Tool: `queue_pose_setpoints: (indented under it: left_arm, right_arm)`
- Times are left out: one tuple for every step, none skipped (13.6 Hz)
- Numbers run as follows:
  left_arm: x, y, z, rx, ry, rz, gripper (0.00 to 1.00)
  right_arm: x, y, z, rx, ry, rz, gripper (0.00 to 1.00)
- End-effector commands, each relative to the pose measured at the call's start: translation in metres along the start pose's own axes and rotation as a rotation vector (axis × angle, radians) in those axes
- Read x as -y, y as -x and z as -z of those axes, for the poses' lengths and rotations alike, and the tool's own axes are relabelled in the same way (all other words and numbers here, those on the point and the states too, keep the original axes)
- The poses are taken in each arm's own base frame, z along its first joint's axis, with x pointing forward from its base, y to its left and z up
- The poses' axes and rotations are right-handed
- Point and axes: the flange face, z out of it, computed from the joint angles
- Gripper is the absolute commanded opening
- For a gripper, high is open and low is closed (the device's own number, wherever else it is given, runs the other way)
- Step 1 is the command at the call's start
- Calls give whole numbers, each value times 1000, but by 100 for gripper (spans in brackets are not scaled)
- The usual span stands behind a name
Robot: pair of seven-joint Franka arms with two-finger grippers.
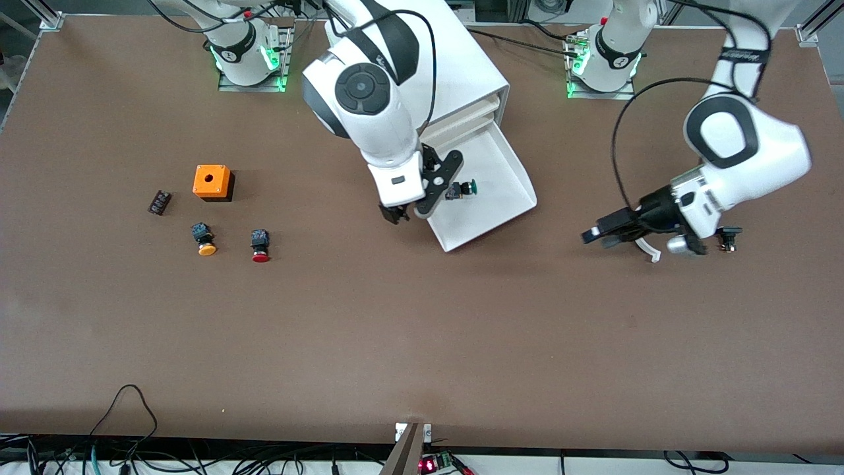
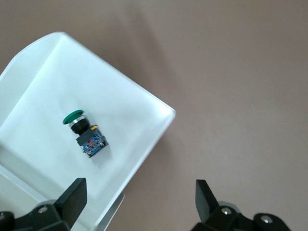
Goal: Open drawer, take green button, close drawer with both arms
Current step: 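Reach the right gripper into the drawer while the left gripper withdraws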
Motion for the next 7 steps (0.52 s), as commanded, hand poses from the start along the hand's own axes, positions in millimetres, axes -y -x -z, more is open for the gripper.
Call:
queue_pose_setpoints:
  left_arm:
    - [-24, -20, 73, 25, -148, -203, 100]
    - [-33, -27, 99, 41, -208, -264, 100]
    - [-46, -30, 118, 71, -282, -334, 100]
    - [-59, -30, 136, 110, -371, -385, 100]
    - [-75, -29, 152, 135, -452, -399, 100]
    - [-91, -27, 165, 153, -519, -367, 100]
    - [-107, -20, 170, 184, -582, -306, 100]
  right_arm:
    - [22, -17, -22, -13, -47, 213, 100]
    - [27, -18, -27, -2, -53, 262, 100]
    - [35, -20, -35, 7, -61, 325, 100]
    - [38, -20, -46, 18, -70, 372, 100]
    - [44, -21, -57, 28, -81, 405, 100]
    - [56, -24, -64, 36, -88, 433, 100]
    - [64, -26, -70, 50, -82, 458, 100]
